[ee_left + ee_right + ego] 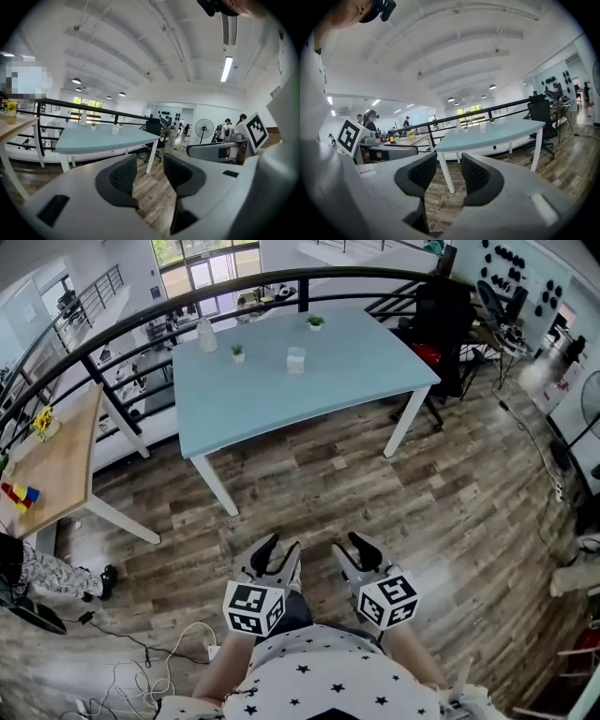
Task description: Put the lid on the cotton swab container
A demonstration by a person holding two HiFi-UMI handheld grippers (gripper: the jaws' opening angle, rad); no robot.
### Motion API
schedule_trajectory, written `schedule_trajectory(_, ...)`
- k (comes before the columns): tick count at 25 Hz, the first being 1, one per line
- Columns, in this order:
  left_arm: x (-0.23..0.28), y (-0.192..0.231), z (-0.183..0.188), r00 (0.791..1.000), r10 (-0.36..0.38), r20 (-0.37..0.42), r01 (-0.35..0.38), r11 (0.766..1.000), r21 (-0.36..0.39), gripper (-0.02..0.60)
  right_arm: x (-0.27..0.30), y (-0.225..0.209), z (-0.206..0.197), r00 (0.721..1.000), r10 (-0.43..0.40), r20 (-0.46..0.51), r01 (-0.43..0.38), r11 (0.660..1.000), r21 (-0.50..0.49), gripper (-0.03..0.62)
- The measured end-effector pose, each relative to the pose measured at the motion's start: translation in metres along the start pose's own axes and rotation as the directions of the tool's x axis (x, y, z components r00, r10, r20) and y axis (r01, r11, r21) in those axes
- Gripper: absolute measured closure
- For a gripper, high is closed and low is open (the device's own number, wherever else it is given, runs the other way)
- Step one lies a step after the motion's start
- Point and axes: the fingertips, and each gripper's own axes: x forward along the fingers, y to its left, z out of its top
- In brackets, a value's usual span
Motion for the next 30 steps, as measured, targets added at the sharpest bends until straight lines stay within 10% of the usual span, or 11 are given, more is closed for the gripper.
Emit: schedule_trajectory(30,0.200,0.184,0.121,1.000,-0.009,-0.010,0.009,1.000,0.026,0.371,0.242,-0.120,0.134,0.999,-0.025,0.031,0.024,1.000,0.016,0.352)
